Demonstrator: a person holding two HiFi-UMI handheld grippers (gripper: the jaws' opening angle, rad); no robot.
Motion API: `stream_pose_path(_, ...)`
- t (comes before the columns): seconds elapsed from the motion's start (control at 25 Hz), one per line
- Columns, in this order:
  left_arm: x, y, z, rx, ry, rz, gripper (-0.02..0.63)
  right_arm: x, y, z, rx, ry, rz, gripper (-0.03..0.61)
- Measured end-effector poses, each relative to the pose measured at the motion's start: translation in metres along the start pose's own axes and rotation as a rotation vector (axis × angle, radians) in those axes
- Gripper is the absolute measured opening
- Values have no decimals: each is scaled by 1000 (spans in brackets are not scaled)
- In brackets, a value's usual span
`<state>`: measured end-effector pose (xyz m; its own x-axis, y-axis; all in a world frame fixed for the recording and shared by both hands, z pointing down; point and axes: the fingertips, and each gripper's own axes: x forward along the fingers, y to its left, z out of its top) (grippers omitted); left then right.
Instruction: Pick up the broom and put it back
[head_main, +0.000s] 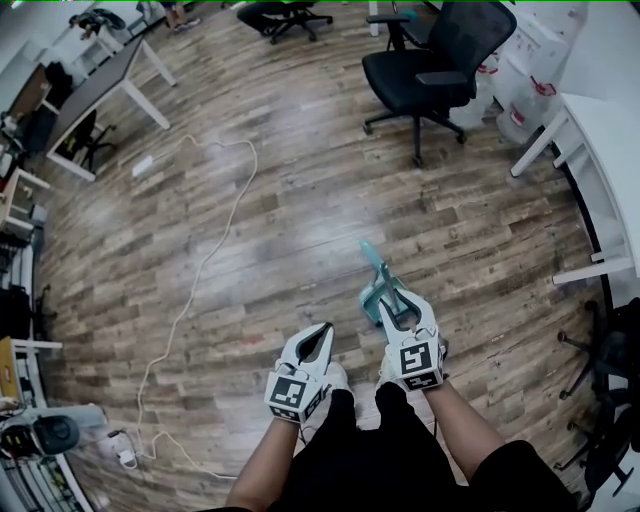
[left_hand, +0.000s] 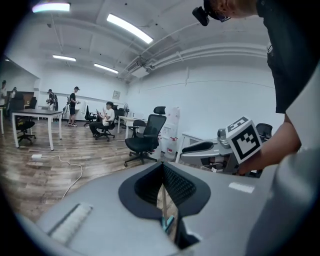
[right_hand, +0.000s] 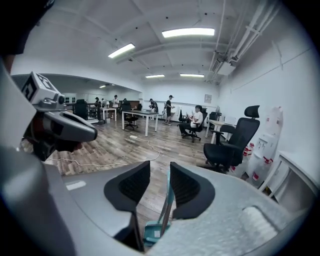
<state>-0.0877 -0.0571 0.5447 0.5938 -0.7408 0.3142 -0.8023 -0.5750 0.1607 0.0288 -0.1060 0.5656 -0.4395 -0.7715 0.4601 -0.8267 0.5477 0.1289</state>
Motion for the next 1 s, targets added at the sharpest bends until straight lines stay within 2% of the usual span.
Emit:
stream_pose_path(0.08,0,-4,10,18,-19,-10,18,-11,5,13,-19,-18,5,103)
stream_pose_path(0.28,-4,-15,29,45,-58,-27,18,-35,6,36,20,-90,-16,35)
stream_pose_path(0.4,-4,-21,46,62,-95,-41,18,-49,0,57,9,-133,-36,4)
stream_pose_path(1.0,-3,-42,125,172,-268,-92,18,-89,-15,132,-66,-288,-71,2)
